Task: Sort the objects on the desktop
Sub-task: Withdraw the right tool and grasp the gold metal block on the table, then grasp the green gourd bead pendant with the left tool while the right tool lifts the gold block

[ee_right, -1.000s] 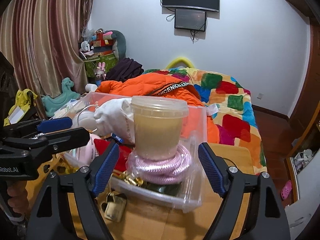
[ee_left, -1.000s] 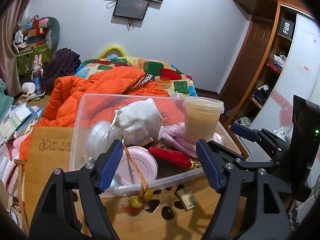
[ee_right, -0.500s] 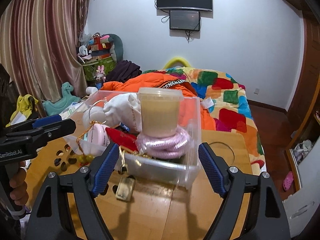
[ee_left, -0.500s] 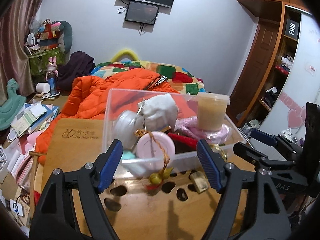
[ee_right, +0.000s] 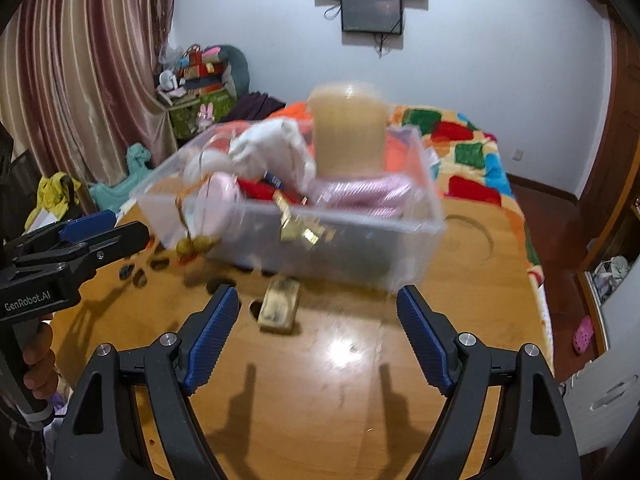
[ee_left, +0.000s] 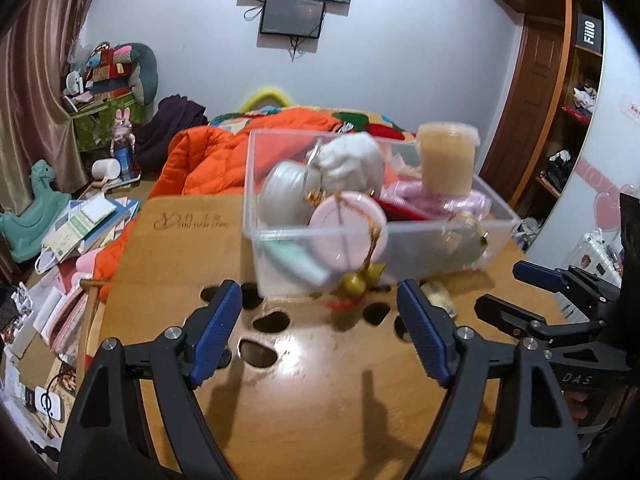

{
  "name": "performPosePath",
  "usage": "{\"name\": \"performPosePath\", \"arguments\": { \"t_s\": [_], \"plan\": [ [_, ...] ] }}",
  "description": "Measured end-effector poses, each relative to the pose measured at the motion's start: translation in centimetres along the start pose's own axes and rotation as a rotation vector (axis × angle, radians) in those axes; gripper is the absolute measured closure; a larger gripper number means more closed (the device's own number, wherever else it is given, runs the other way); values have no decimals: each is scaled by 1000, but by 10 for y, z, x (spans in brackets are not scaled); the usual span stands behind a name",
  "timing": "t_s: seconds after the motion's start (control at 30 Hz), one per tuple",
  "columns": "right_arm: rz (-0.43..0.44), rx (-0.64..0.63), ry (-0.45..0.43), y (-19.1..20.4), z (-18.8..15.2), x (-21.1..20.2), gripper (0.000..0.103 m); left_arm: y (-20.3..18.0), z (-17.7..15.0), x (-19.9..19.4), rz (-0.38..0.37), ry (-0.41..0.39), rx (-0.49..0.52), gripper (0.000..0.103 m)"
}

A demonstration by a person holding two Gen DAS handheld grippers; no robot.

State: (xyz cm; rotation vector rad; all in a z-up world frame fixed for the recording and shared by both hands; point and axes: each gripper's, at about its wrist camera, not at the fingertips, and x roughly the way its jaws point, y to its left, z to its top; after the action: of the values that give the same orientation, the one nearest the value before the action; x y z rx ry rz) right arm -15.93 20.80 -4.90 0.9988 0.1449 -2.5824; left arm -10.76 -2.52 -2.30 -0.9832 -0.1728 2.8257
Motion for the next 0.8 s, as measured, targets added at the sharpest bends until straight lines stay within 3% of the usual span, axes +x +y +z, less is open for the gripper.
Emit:
{"name": "performPosePath", "arguments": {
  "t_s": [0.2,0.3,0.37,0.5,0.57,0.8],
  "plan": [
    [-14,-41,57,13,-2,29,29,9,-8,10,2,18,-31,23],
    [-23,-91,82,23,-1,41,42,11,-8,15,-12,25,-48,23],
    [-8,-98,110,26,0,50,57,10,-7,16,-17,26,-45,23],
    [10,-103,114,24,2,52,65,2,-6,20,-23,27,-27,23],
    [5,-113,110,23,3,52,81,-2,-6,24,-26,33,-19,23],
    [45,-80,86,9,-1,40,82,-22,-3,36,-23,58,-6,31]
  ]
}}
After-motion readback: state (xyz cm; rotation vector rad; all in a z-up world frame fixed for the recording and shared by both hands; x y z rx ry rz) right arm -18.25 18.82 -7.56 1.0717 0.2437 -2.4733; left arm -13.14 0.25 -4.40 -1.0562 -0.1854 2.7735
